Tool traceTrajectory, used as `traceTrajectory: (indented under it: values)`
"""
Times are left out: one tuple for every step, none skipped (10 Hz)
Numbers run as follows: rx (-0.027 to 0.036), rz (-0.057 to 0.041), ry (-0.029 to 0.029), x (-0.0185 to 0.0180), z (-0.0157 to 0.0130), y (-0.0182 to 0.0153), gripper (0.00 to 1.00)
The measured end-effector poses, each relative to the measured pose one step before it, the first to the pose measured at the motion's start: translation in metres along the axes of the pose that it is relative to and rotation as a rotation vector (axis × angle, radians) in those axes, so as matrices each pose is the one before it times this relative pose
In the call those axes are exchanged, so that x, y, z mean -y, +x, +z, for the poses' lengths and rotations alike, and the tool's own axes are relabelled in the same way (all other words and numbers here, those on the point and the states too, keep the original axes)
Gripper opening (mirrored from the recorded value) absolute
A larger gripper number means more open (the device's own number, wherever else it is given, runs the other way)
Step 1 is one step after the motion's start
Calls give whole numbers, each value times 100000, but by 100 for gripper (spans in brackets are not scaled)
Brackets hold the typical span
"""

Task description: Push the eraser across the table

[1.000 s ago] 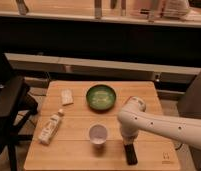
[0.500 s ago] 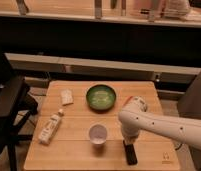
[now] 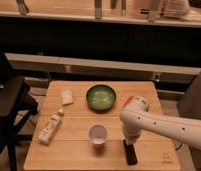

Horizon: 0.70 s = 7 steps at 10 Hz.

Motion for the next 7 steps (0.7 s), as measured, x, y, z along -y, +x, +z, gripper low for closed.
traceTrajectory:
  values:
    - [130,-131,-150,49,8,-54,0]
    - [-133,-20,-176,-4,-32,70,0]
    - [-103,-66,-256,-37,-29,-35,0]
    - [-55,-334,-192,89,-48,-167,0]
    - [-56,-250,-201,32,-30,-65,0]
    - [-98,-170,-205,-17,-8,-5,0]
    - [-59,-155,-136,-3,-12,-38,0]
